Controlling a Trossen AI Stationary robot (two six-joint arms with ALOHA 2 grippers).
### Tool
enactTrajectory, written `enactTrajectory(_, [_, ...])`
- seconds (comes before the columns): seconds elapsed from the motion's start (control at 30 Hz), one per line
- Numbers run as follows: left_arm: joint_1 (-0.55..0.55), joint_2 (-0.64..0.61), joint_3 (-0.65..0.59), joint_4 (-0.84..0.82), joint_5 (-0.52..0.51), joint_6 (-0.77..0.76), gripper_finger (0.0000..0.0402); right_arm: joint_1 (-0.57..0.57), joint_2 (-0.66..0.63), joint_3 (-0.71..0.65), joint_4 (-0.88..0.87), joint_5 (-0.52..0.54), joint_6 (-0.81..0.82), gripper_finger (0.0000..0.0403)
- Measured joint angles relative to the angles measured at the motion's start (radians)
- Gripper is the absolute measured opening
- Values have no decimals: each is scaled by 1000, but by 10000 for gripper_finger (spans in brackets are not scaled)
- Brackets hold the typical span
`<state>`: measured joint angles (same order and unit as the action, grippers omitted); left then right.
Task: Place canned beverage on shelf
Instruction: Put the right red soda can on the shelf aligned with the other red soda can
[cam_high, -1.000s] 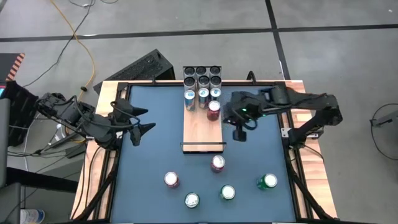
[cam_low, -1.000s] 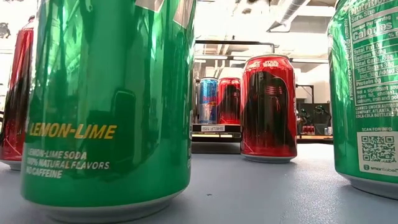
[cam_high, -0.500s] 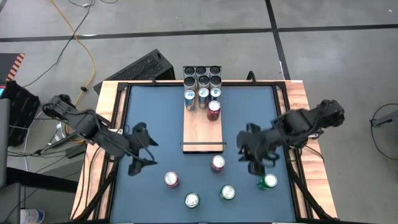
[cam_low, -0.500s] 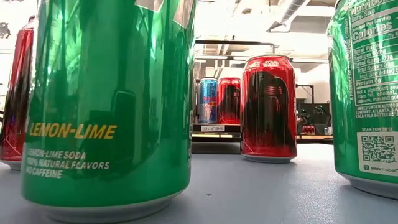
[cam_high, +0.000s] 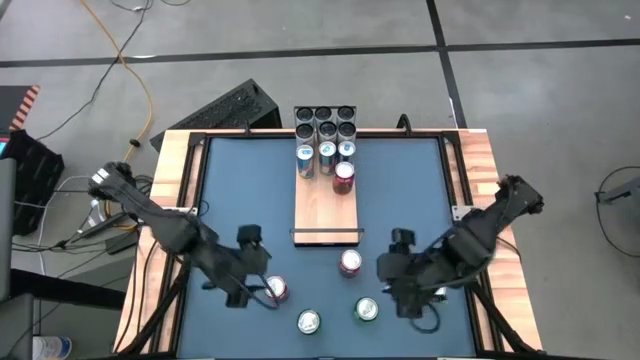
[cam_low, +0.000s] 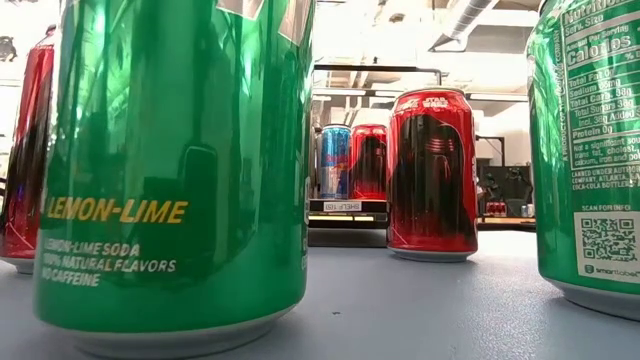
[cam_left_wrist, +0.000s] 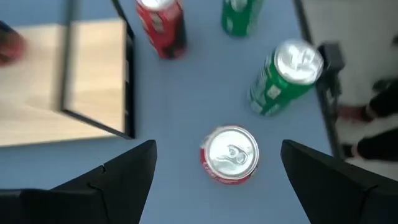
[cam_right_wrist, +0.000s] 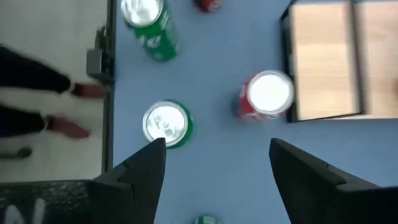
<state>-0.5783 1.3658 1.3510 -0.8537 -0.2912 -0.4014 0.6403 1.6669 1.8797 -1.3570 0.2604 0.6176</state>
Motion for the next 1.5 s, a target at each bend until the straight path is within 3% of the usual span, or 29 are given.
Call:
enactTrajectory(0.23, [-4,175,-1,62,96,-36,330,79,-32,0,-136,119,136,277])
enactTrajectory(0.33, [10,178,31,65,127,-57,330,81,-32,0,-137,136,142,277])
enactTrajectory(0.53, [-13,173,33,46,61,-29,330,62,-32,0,-140,179,134,277])
enactTrajectory(0.77, [-8,173,-26,101,212,-127,330,58,-28,0,-139,197,134,277])
enactTrajectory(1.03, [-14,172,-29,103,154,-18,330,50,-28,-48,-71,236,134,277])
enactTrajectory(1.37, [-51,172,-29,79,152,-20,330,-9,-31,-127,132,262,-102,276])
enactTrajectory(1.5, [-80,172,-29,63,153,-58,330,-57,-31,-169,229,185,-200,276])
